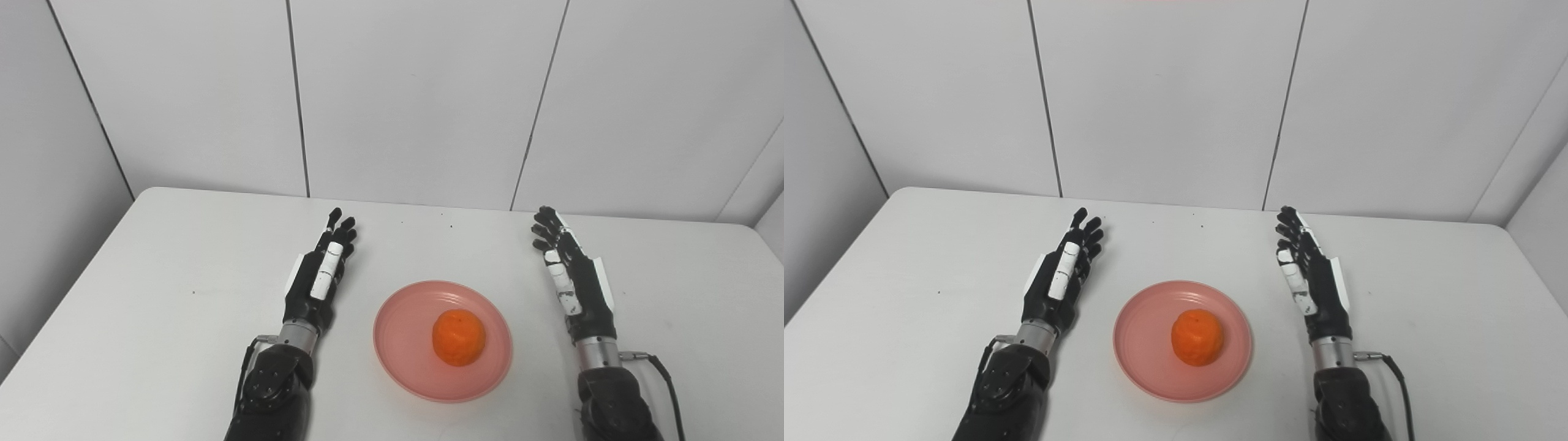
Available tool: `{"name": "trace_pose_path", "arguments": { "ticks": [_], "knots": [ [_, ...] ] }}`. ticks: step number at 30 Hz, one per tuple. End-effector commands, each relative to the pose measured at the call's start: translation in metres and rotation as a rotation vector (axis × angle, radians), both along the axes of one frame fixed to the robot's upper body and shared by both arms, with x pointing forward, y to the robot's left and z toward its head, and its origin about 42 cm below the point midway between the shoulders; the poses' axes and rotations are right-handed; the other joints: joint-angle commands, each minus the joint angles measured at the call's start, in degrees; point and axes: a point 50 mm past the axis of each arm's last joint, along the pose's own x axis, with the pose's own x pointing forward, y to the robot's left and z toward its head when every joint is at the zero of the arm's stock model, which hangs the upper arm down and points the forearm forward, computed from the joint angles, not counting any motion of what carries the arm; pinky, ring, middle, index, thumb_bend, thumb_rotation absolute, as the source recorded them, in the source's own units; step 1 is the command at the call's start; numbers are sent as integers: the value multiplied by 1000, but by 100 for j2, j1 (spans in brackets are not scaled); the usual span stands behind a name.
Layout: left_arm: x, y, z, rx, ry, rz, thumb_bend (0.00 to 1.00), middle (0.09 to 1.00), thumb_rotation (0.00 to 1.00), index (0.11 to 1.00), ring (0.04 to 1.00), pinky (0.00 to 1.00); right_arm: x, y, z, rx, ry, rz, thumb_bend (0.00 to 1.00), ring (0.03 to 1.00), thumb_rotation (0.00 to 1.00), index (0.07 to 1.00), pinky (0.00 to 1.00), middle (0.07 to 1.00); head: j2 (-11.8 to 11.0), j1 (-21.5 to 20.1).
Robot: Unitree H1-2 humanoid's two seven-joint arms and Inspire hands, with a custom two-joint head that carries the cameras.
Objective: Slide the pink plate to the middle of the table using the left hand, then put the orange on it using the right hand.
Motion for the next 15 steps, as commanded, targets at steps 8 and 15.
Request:
{"name": "trace_pose_path", "arguments": {
  "ticks": [8,15],
  "knots": [
    [38,-11,-34,-5,114,58,752,1000,923,1000,1000,1000,19,16,-48,145,213,-22,827,956,1000,984,1000,963,-131,-53],
    [47,3,-35,-125,150,21,813,1000,948,1000,1000,1000,21,23,-56,239,248,48,831,987,949,975,1000,961,-177,-64]
  ]
}}
